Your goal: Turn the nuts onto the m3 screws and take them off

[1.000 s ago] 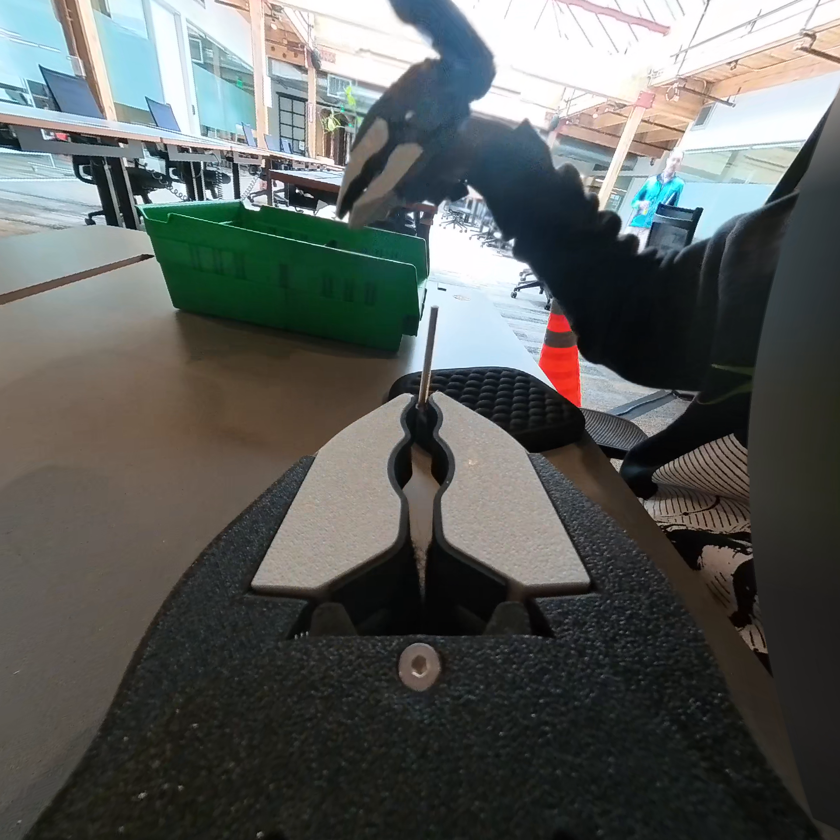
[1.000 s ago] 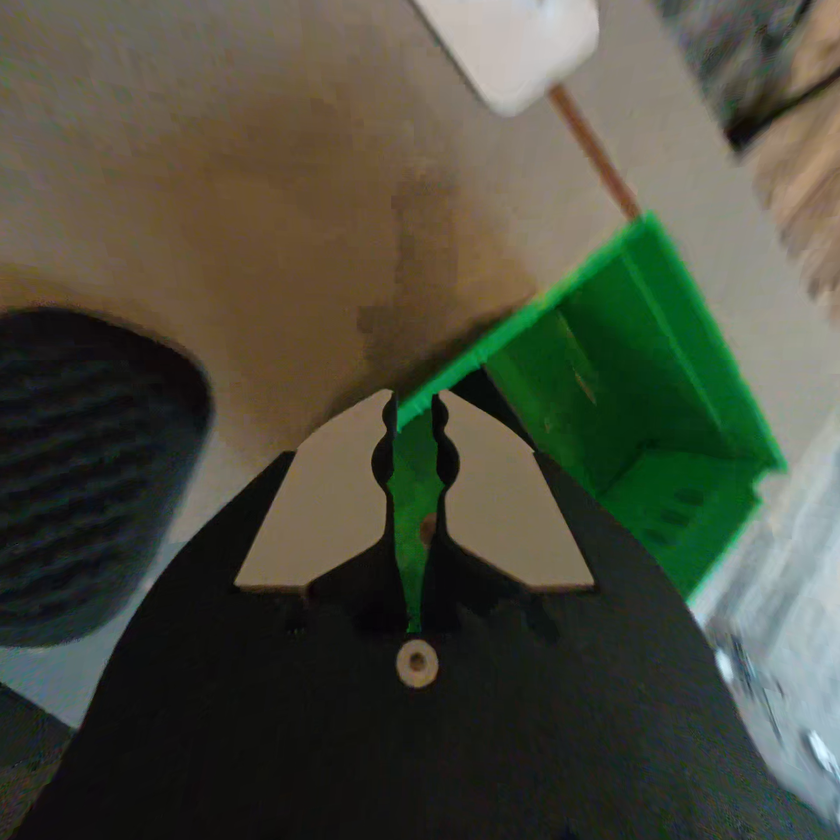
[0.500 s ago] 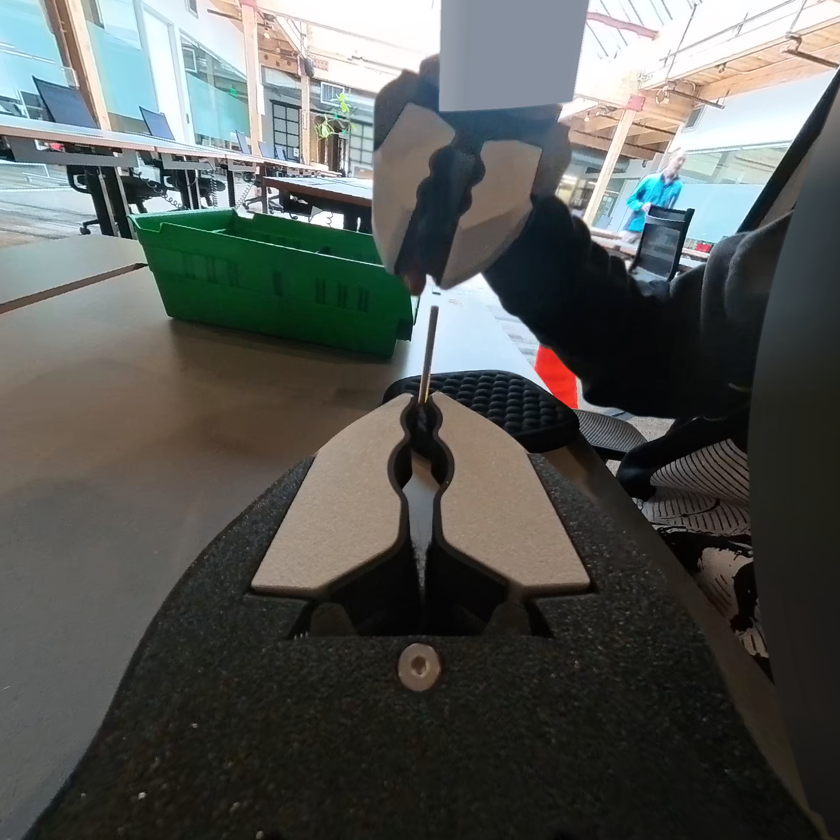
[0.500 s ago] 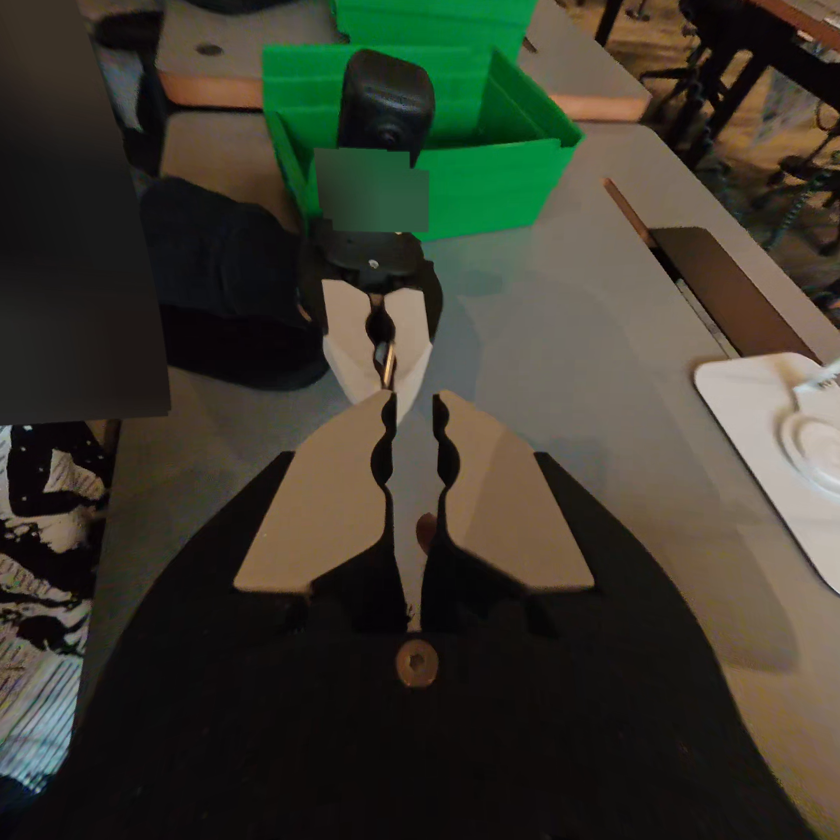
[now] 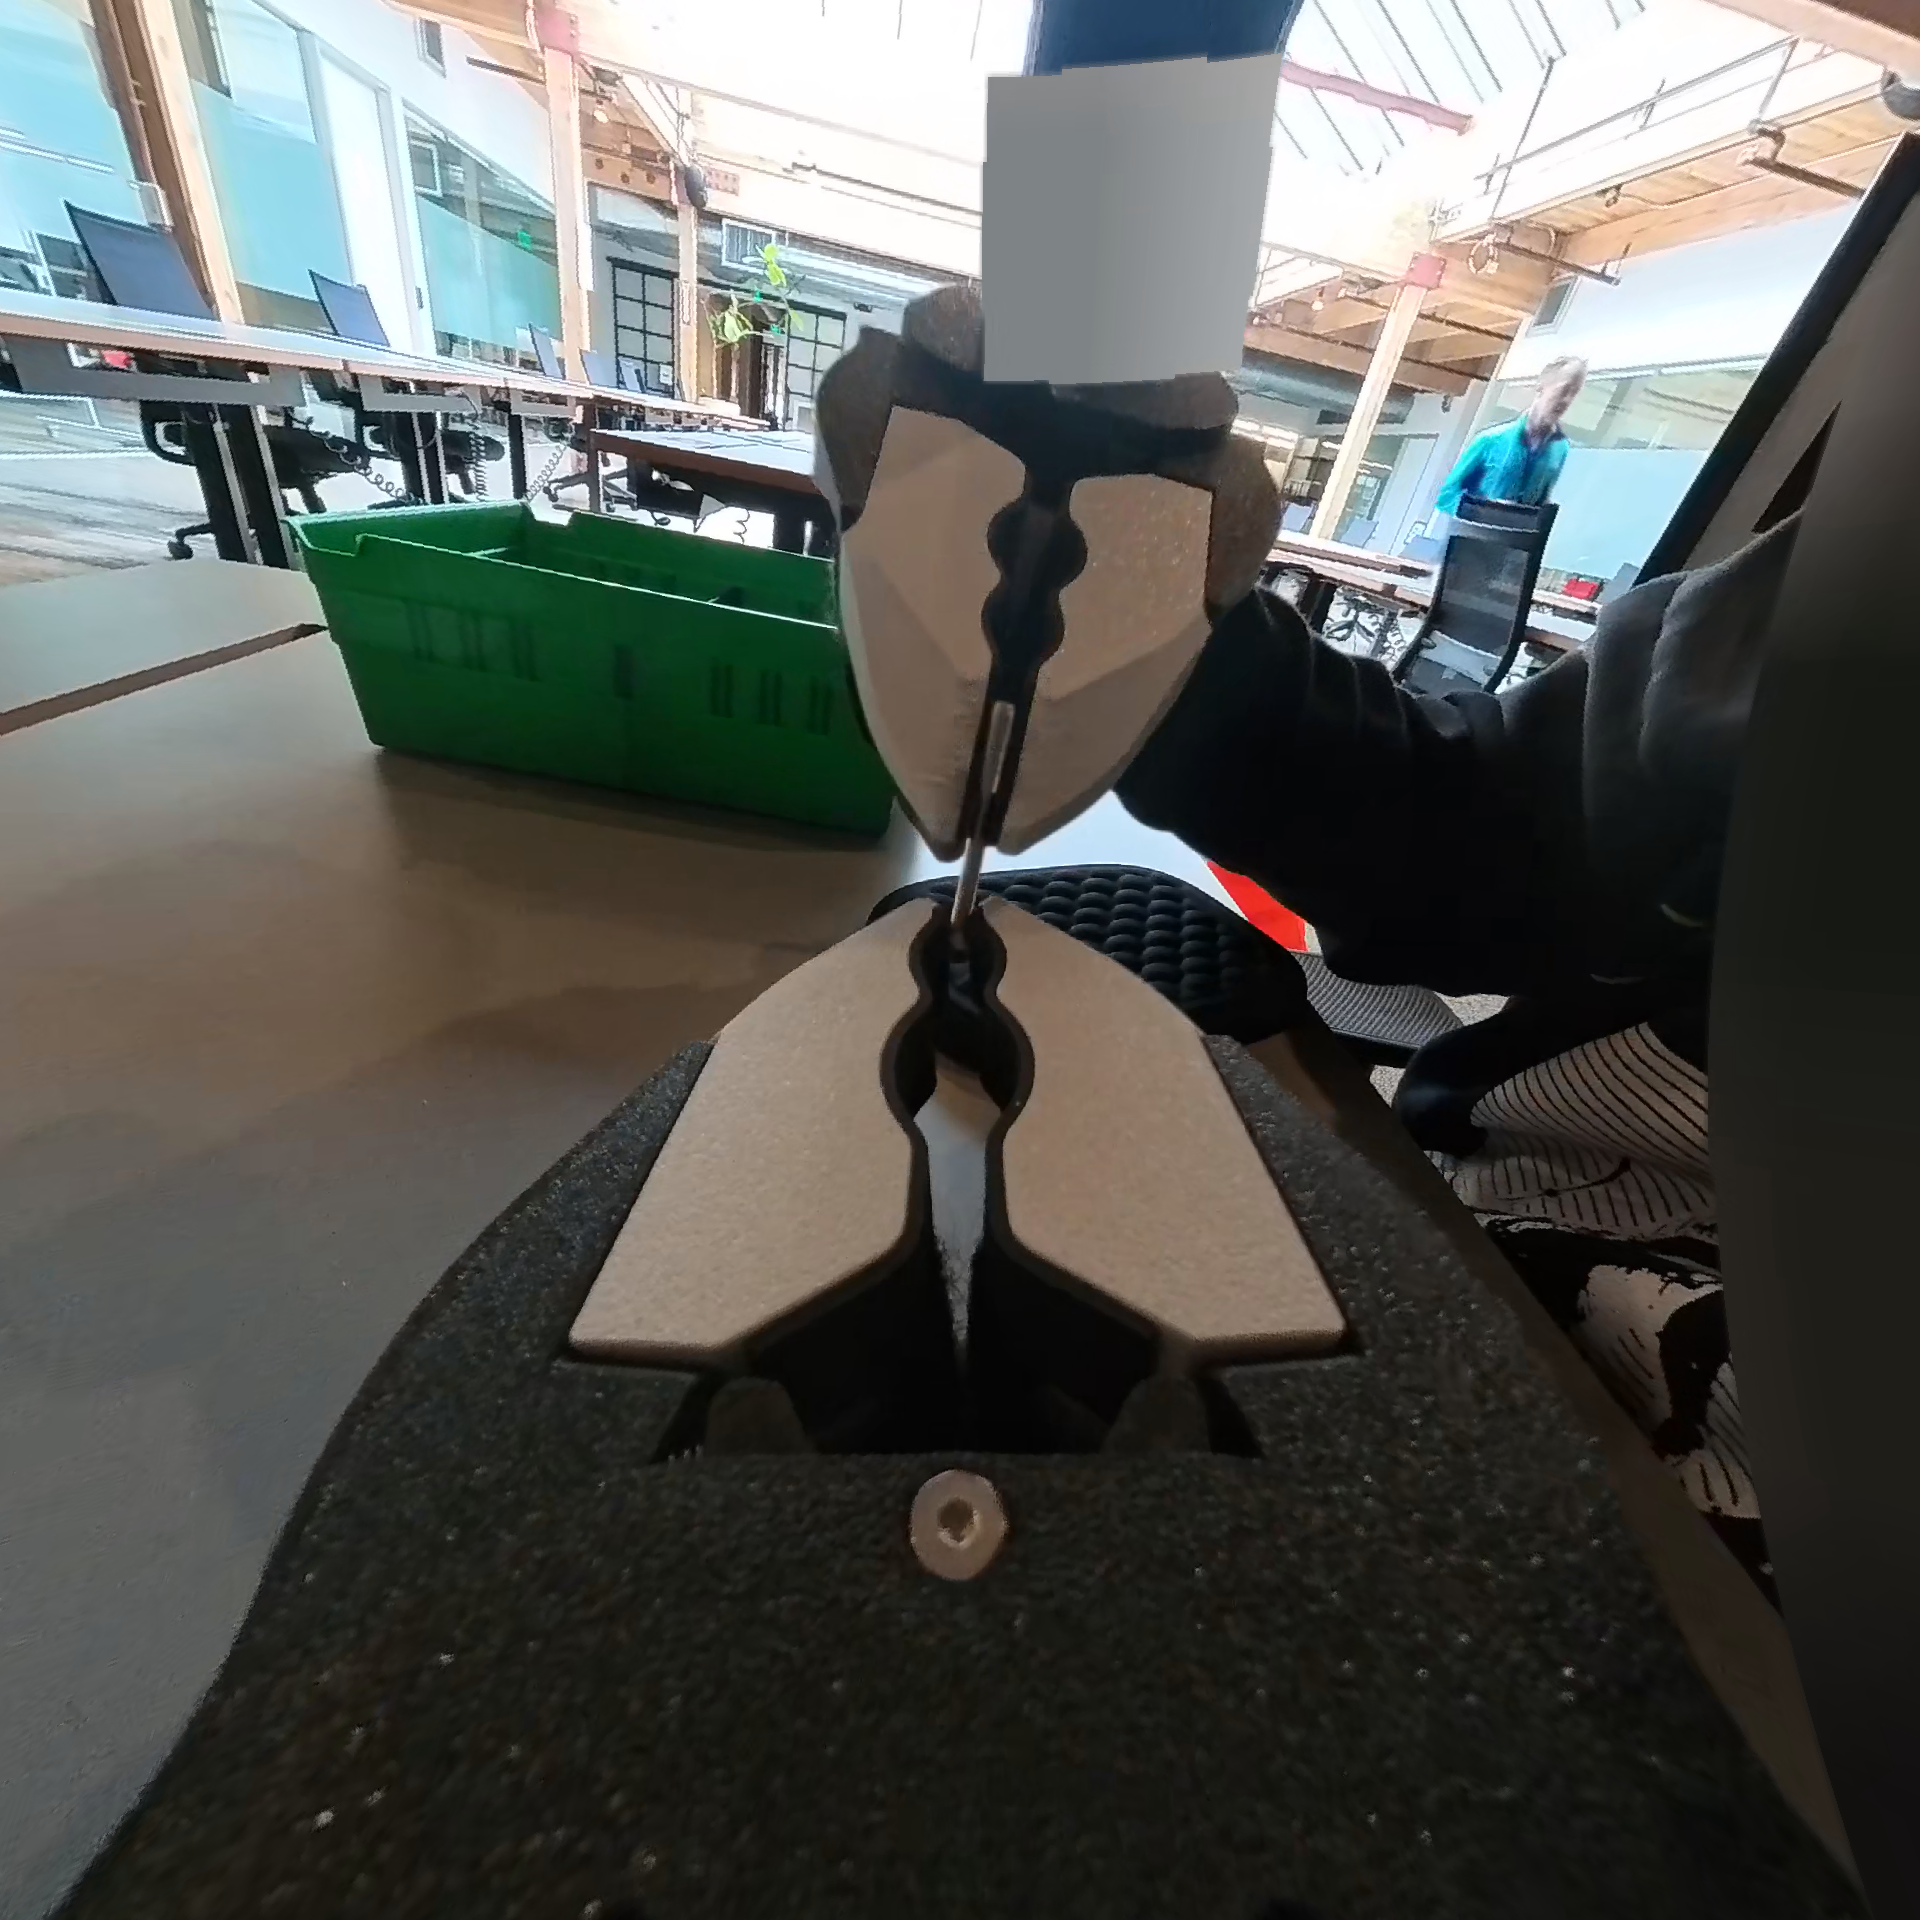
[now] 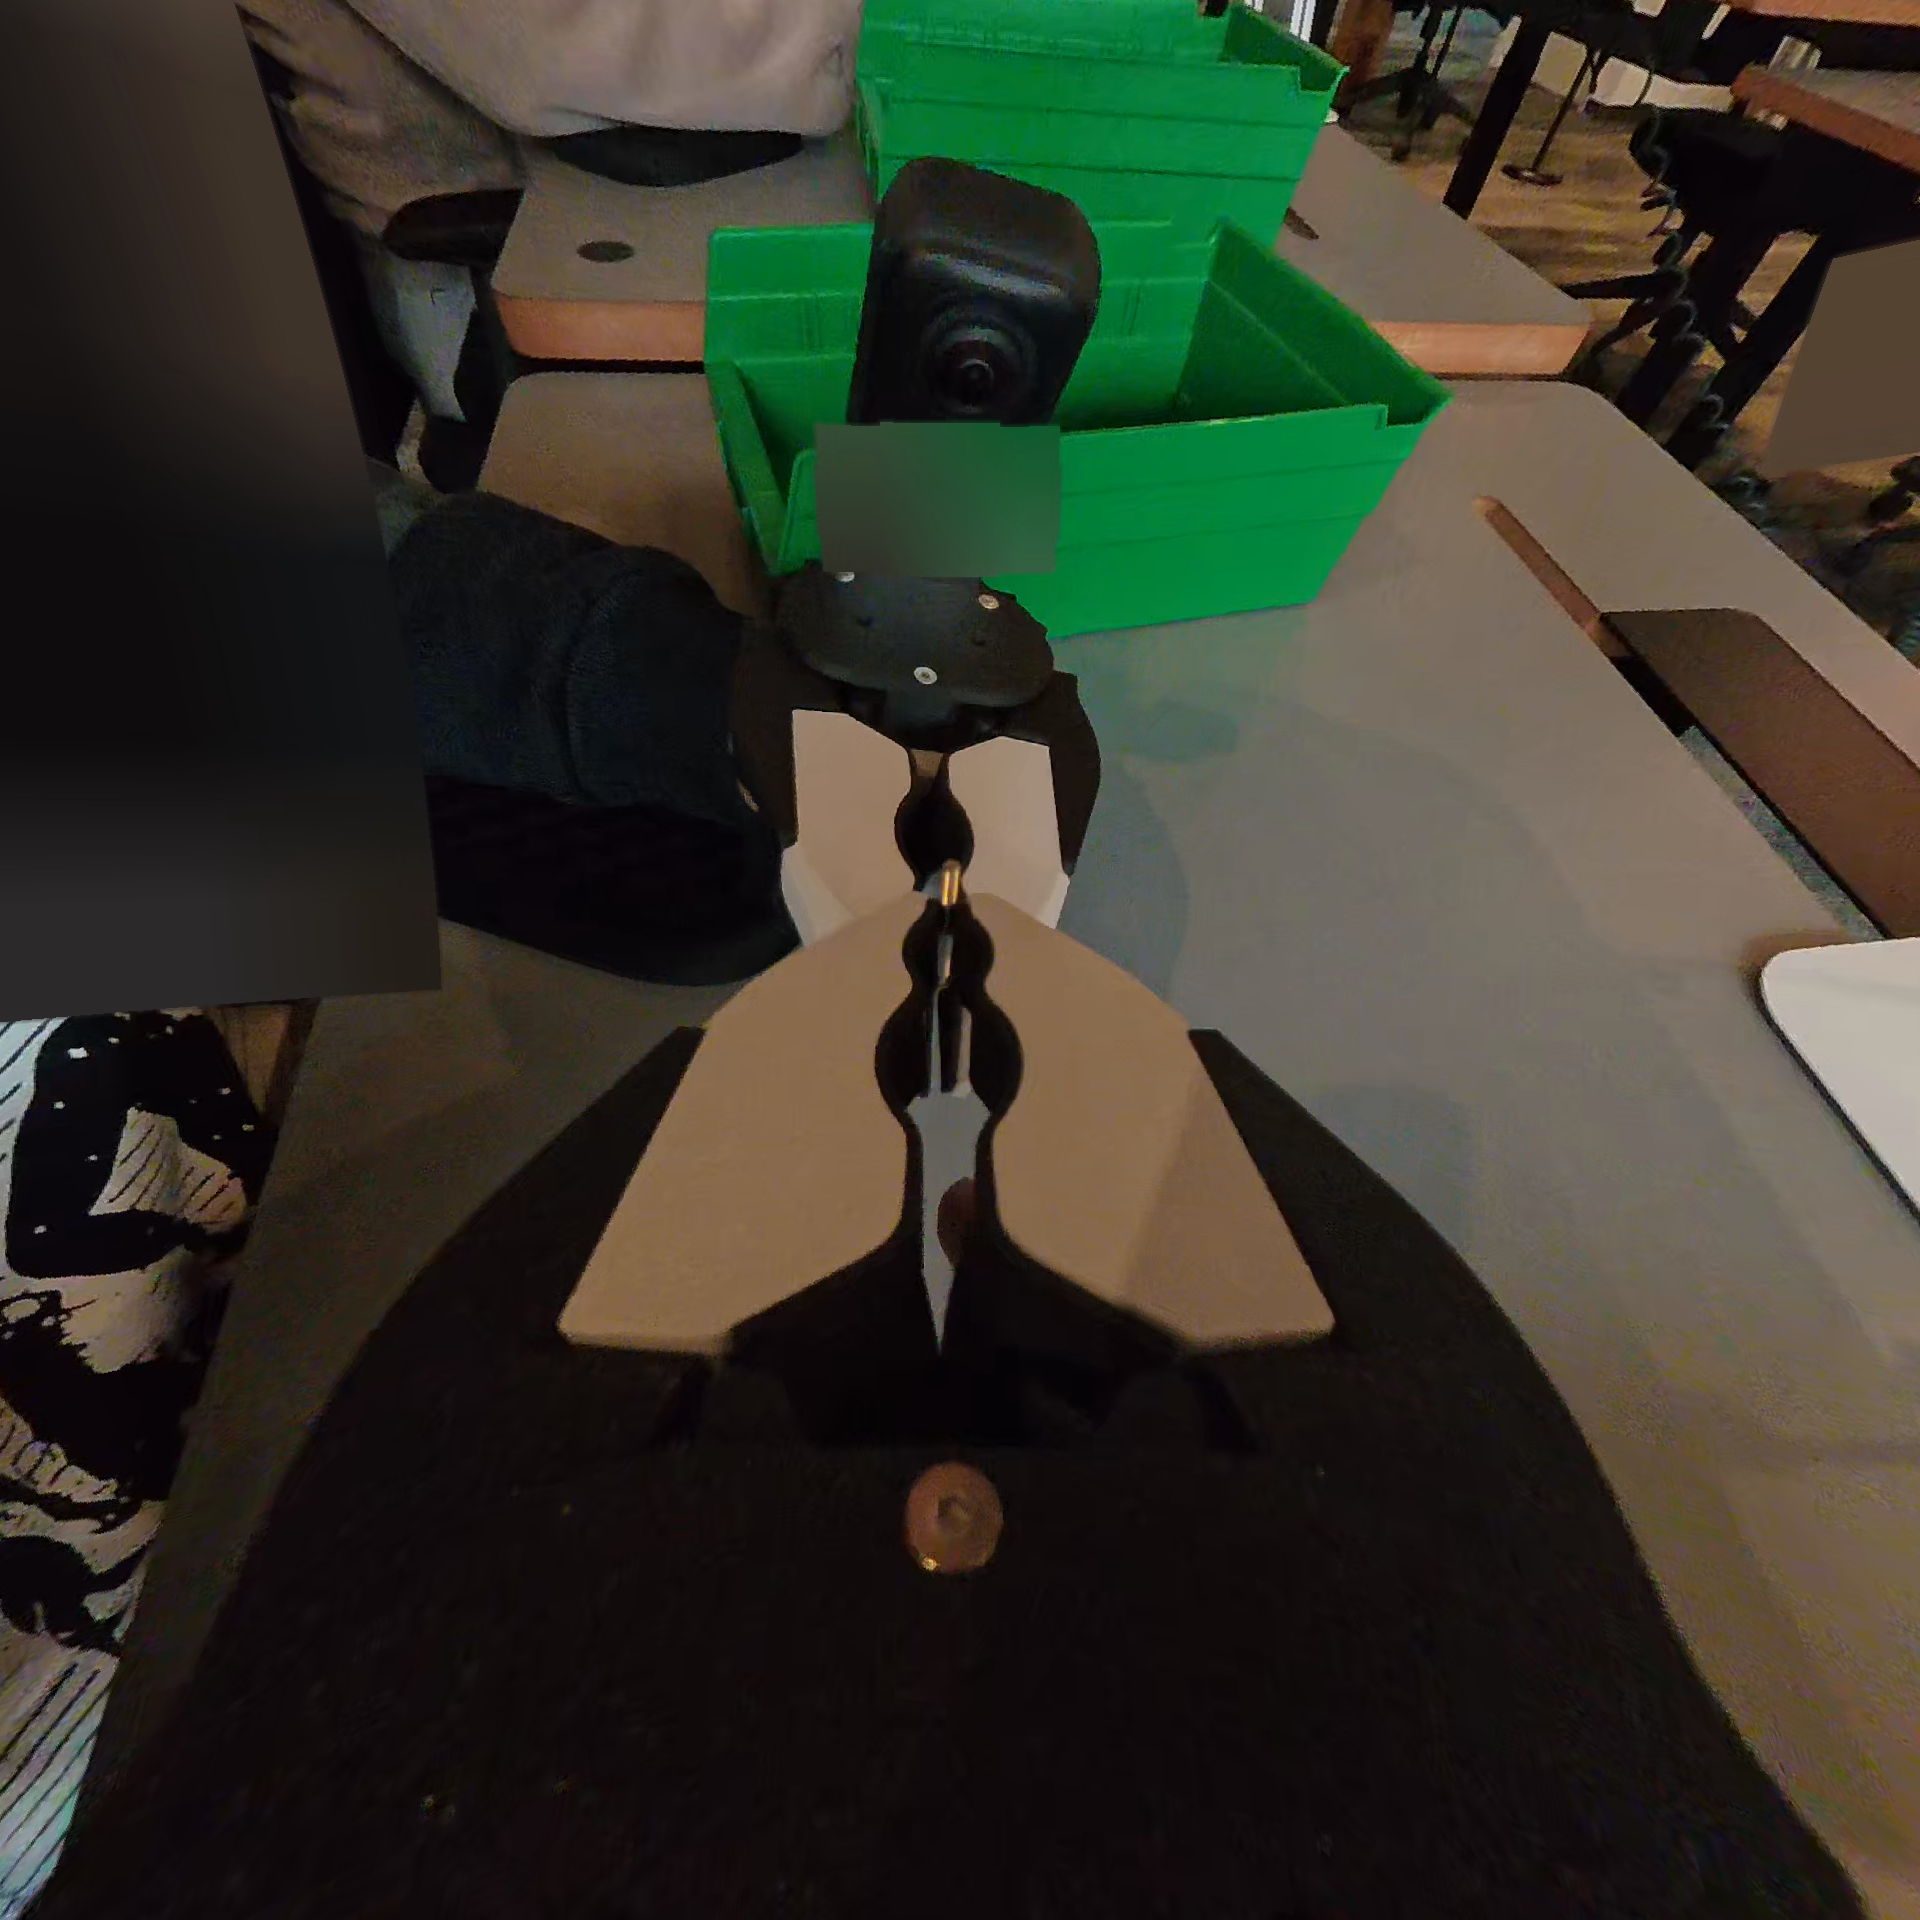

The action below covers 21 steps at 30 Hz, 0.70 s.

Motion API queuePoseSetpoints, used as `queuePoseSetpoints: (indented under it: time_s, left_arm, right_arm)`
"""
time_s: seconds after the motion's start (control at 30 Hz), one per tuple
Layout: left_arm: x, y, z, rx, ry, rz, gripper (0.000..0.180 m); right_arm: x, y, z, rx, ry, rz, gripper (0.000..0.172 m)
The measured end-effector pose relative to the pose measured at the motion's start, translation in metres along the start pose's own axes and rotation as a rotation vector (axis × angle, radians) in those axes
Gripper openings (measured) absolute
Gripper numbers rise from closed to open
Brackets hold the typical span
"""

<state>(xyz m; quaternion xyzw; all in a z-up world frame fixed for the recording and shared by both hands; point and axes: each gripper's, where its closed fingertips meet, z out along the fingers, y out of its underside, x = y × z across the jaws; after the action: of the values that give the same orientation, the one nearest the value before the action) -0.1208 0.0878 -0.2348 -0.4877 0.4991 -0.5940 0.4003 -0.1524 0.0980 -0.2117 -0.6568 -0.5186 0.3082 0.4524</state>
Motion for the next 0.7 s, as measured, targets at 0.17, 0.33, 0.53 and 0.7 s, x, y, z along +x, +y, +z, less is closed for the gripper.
queuePoseSetpoints:
  time_s: [0.17, 0.33, 0.53, 0.7]
  left_arm:
    - [-0.005, 0.001, 0.001, 0.0, -0.026, -0.03, 0.023]
    - [-0.009, 0.005, 0.003, -0.021, -0.06, -0.019, 0.041]
    - [-0.012, 0.005, 0.003, -0.022, -0.086, -0.005, 0.049]
    - [-0.014, 0.005, 0.003, -0.023, -0.103, 0.011, 0.054]
  right_arm:
    - [0.004, 0.001, -0.008, -0.016, 0.032, 0.021, 0.001]
    - [0.036, 0.003, -0.049, -0.083, 0.174, 0.057, 0.001]
    - [0.106, 0.032, -0.14, -0.29, 0.418, 0.18, 0.001]
    - [0.167, 0.081, -0.221, -0.525, 0.599, 0.345, 0.002]
